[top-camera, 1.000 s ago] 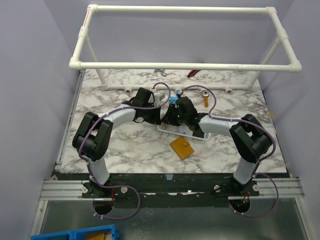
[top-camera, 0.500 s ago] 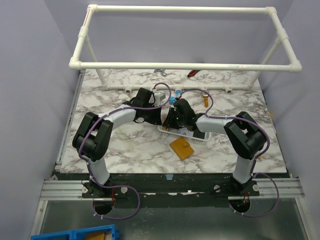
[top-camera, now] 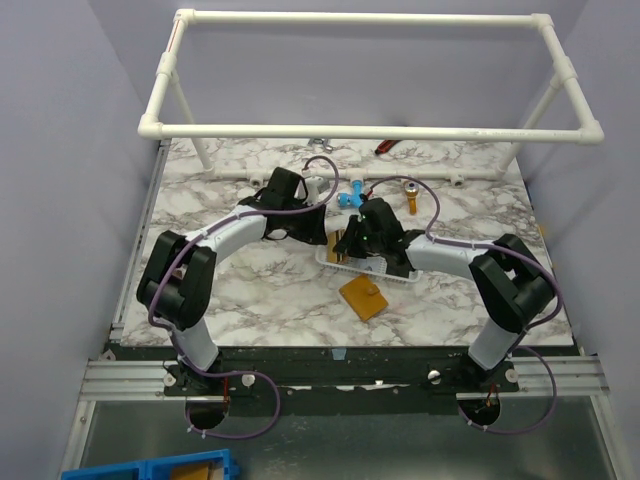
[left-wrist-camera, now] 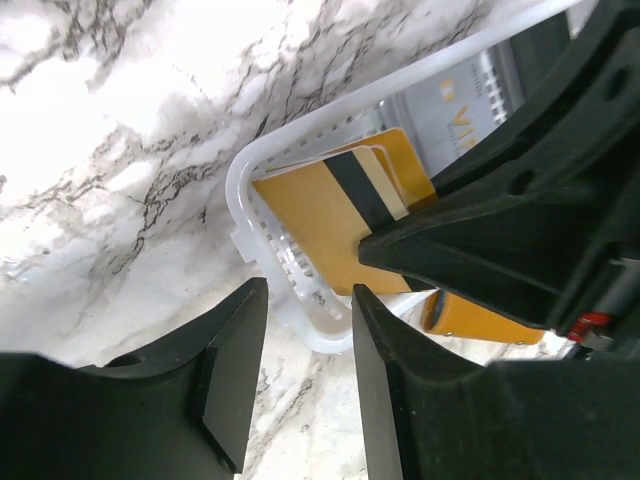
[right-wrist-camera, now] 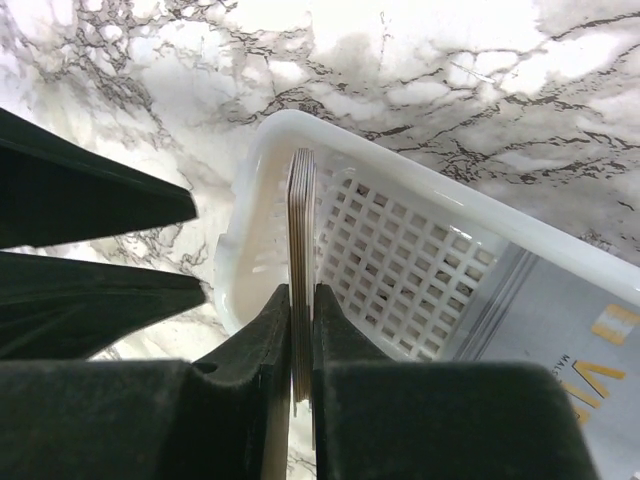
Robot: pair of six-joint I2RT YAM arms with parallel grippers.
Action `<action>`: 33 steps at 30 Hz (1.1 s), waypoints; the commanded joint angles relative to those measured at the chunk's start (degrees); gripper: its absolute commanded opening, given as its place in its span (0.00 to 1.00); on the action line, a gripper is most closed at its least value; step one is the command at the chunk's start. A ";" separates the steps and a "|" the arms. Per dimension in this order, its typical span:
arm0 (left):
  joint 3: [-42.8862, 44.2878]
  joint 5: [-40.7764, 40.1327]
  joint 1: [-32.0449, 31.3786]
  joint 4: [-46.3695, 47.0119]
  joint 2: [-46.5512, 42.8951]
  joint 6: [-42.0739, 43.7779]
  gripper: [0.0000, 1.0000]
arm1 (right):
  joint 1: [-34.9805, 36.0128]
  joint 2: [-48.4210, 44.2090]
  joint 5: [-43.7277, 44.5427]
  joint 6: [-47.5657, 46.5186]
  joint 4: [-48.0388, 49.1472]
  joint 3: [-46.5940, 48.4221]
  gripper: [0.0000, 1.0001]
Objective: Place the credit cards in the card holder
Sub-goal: Pick up the credit card from the storage box.
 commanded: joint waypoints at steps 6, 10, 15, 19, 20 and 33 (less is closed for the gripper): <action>2.62 5.45 1.56 -0.58 -4.13 -1.00 0.47 | -1.39 -1.63 -5.60 -1.98 3.91 -1.80 0.12; 2.60 4.80 1.55 -0.06 -3.13 -0.74 0.47 | -1.42 -1.96 -6.09 -2.58 3.04 -0.97 0.22; 2.40 4.44 1.54 0.75 -2.77 -0.65 0.47 | -1.41 -0.46 -7.78 -2.41 2.16 -0.01 0.31; 1.85 4.38 1.58 1.19 -2.86 -0.57 0.46 | -1.41 -0.22 -7.36 -1.39 2.08 -0.12 0.30; 1.76 4.26 1.54 1.13 -2.83 -0.49 0.46 | -1.46 -0.34 -7.25 -1.31 2.11 -0.12 0.30; 1.04 4.36 1.45 1.52 -2.90 -0.65 0.45 | -1.54 -2.59 -5.70 -1.09 0.96 0.05 0.20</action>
